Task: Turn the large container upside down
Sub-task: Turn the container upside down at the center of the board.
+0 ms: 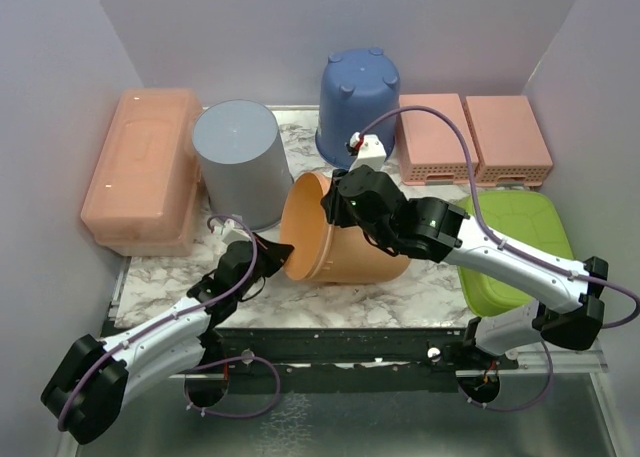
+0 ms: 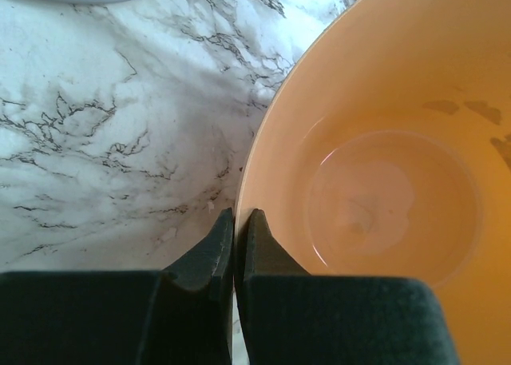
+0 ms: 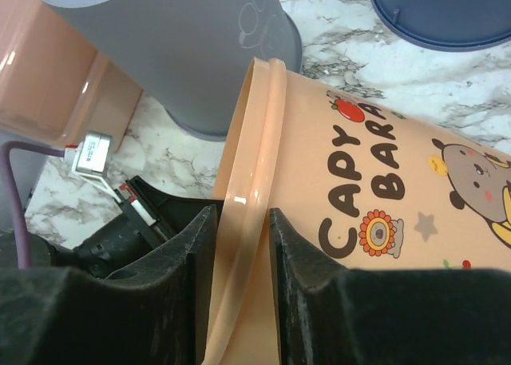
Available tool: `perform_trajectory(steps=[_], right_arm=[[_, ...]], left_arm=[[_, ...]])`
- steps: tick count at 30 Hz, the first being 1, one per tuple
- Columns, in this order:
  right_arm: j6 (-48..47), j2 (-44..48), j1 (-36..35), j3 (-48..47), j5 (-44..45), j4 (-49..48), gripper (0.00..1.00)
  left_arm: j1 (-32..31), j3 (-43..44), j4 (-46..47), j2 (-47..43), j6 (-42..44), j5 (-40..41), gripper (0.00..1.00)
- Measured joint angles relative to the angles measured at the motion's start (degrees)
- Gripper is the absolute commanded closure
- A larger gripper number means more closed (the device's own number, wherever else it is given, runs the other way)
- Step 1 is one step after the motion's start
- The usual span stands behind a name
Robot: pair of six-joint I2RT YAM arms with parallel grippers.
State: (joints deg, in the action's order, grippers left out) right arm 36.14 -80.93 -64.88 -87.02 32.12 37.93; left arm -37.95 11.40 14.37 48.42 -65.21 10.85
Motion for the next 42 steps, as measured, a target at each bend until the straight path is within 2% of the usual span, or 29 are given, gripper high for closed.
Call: perform_trajectory(steps=[5, 12, 16, 18, 21, 23, 28, 30, 32, 34, 38, 42], right_arm=[[-0.07, 0.28, -0.26, 1.42, -0.11, -2.21, 0.58], [-0.26, -4.42, -0.44, -2.25, 1.31, -1.33, 0.56], [-0.59, -5.92, -0.96, -3.91, 3.41, 0.28, 0.58], [-1.14, -6.32, -1.36, -4.42, 4.07, 1.05, 0.51], [-1.81, -7.61, -2.12, -6.12, 5.18, 2.58, 0.49], [-1.97, -8.55, -2.75, -7.02, 6.64, 3.23, 0.52], [-1.84, -9.03, -4.07, -6.67, 10.73, 3.61, 0.68], [-1.4, -9.01, -4.13, -6.32, 12.15, 2.82, 0.69], [-1.4, -8.76, -4.17, -5.75, 12.96, 1.86, 0.75], [-1.49, -8.61, -4.31, -5.27, 13.51, 0.94, 0.8], [-1.97, -8.81, -4.76, -4.52, 13.22, -0.9, 0.81], [-2.38, -9.79, -5.2, -3.43, 11.28, -1.64, 0.82]], left_arm=[[-0.04, 0.0, -0.33, 0.02, 0.79, -0.02, 1.0], [-0.07, 0.04, -0.46, 1.68, 1.4, -0.04, 1.0], [-0.09, 0.07, -0.5, 1.7, 1.4, 0.0, 1.0], [-0.17, 0.07, -0.5, 1.7, 1.42, 0.07, 1.0], [-0.28, 0.22, -0.57, 1.73, 1.68, 0.11, 1.0], [-0.31, 0.35, -0.79, 1.86, 1.97, 0.15, 1.0], [-0.37, 0.61, -0.87, 2.38, 2.23, 0.15, 1.0], [-0.48, 0.81, -0.9, 2.29, 2.23, 0.13, 1.0], [-0.59, 0.83, -1.22, 1.77, 2.23, 0.13, 0.84], [-0.7, 0.83, -1.97, 1.05, 2.56, 0.13, 0.73], [-1.29, 1.18, -4.61, 0.07, 4.96, -0.5, 0.41], [-1.57, 3.98, -7.96, -0.74, 6.64, -0.94, 0.33]])
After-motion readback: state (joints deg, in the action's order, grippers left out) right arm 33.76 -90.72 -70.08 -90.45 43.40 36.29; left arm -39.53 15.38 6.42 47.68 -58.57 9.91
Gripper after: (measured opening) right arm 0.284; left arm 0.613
